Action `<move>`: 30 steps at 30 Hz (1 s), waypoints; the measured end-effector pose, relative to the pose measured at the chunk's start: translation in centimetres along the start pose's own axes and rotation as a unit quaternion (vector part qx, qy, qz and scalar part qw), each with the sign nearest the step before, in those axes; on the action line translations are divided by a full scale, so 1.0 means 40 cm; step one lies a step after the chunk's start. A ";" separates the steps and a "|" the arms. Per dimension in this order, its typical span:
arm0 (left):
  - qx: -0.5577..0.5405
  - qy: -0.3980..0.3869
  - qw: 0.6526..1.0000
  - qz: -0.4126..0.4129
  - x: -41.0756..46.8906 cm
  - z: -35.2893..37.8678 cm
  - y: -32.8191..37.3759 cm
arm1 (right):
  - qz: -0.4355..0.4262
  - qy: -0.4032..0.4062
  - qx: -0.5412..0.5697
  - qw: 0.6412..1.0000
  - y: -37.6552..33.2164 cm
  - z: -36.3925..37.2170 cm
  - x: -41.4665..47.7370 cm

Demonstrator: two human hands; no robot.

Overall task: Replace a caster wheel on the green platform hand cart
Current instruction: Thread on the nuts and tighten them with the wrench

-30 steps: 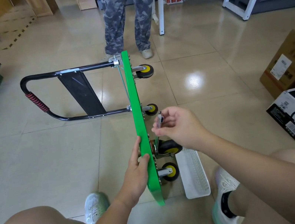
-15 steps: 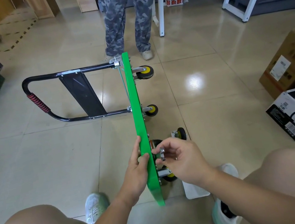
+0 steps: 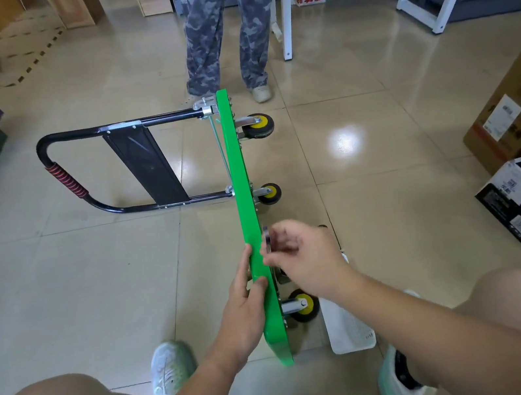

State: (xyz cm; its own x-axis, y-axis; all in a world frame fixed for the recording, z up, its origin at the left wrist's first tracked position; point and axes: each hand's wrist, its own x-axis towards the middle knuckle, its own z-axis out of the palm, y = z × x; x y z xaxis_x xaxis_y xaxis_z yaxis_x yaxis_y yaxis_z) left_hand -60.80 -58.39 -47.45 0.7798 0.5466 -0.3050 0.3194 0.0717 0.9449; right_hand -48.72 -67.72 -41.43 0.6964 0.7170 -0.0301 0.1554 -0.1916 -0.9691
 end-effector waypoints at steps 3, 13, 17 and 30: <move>0.013 -0.006 1.000 0.003 0.010 -0.006 -0.009 | 0.067 -0.011 -0.020 0.998 -0.013 -0.010 0.104; 0.060 -0.014 0.998 0.011 0.005 -0.018 0.000 | 0.173 -0.009 0.011 0.985 -0.025 -0.003 0.176; 0.081 -0.018 0.996 0.021 -0.004 -0.023 0.008 | 0.146 -0.012 0.021 0.989 -0.041 -0.021 0.158; 0.141 -0.039 0.987 0.062 -0.047 -0.017 0.009 | 0.041 0.032 0.113 0.992 -0.036 -0.056 -0.092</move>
State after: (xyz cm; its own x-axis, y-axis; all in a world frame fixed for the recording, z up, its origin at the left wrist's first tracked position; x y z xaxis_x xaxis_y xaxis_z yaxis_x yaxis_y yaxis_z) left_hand -62.50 -58.83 -46.44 0.8584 0.4694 -0.2071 0.3470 -0.2338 0.9082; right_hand -49.94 -71.59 -39.36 0.7439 0.6603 -0.1034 -0.0601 -0.0879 -0.9943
